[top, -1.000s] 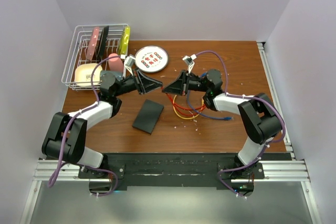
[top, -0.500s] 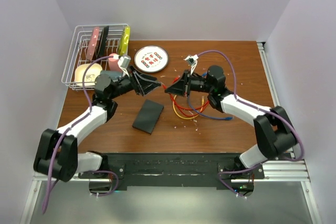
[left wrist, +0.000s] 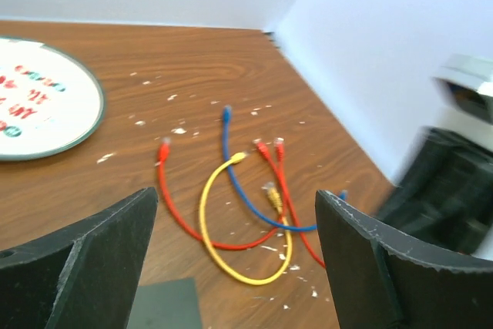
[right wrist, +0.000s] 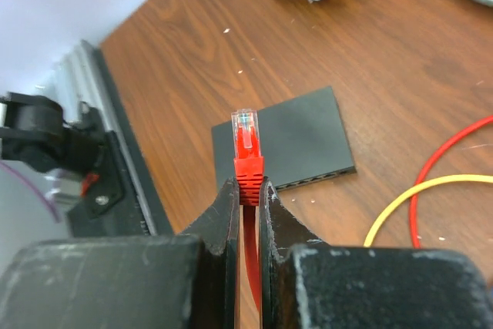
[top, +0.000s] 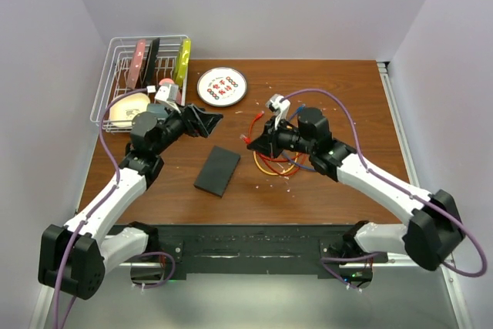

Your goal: Insert the plug into the switch port

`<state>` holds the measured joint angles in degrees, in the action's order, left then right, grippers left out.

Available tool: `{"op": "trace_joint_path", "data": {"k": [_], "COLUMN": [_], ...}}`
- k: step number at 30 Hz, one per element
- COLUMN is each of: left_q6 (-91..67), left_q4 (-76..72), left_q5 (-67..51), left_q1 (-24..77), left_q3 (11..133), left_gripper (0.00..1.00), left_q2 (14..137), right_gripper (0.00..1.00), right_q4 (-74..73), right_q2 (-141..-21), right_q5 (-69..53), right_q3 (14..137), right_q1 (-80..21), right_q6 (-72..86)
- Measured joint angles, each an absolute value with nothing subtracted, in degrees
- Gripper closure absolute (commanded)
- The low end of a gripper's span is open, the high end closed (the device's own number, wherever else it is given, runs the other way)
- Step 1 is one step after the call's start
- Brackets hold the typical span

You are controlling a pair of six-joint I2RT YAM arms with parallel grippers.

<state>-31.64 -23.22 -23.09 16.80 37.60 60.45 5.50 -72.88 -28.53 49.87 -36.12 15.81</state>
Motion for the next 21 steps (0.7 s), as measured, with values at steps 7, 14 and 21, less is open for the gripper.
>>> {"op": "trace_joint_path", "data": {"k": [7, 14, 21], "left_q6": [-28.49, -27.05, -26.68], "left_q4": [-16.43, -15.66, -16.75], "left_q5": [-15.46, -10.61, -10.04], "left_q1": [16.80, 16.80, 16.80], "left_q3": [37.71, 37.58, 36.99], "left_gripper": [0.12, 0.13, 0.13], "left_q2": [60.38, 61.65, 64.93], "right_gripper": [1.00, 1.00, 1.00], "right_q4": [2.48, 1.52, 1.39], "right_q2": [-64.29, -59.02, -55.29], "right_q5": [-16.40, -8.23, -6.44], "right_q3": [48.31, 44.12, 43.13], "right_q1": [-42.70, -49.36, -53.36], "right_q6": [9.43, 4.75, 0.47]}}
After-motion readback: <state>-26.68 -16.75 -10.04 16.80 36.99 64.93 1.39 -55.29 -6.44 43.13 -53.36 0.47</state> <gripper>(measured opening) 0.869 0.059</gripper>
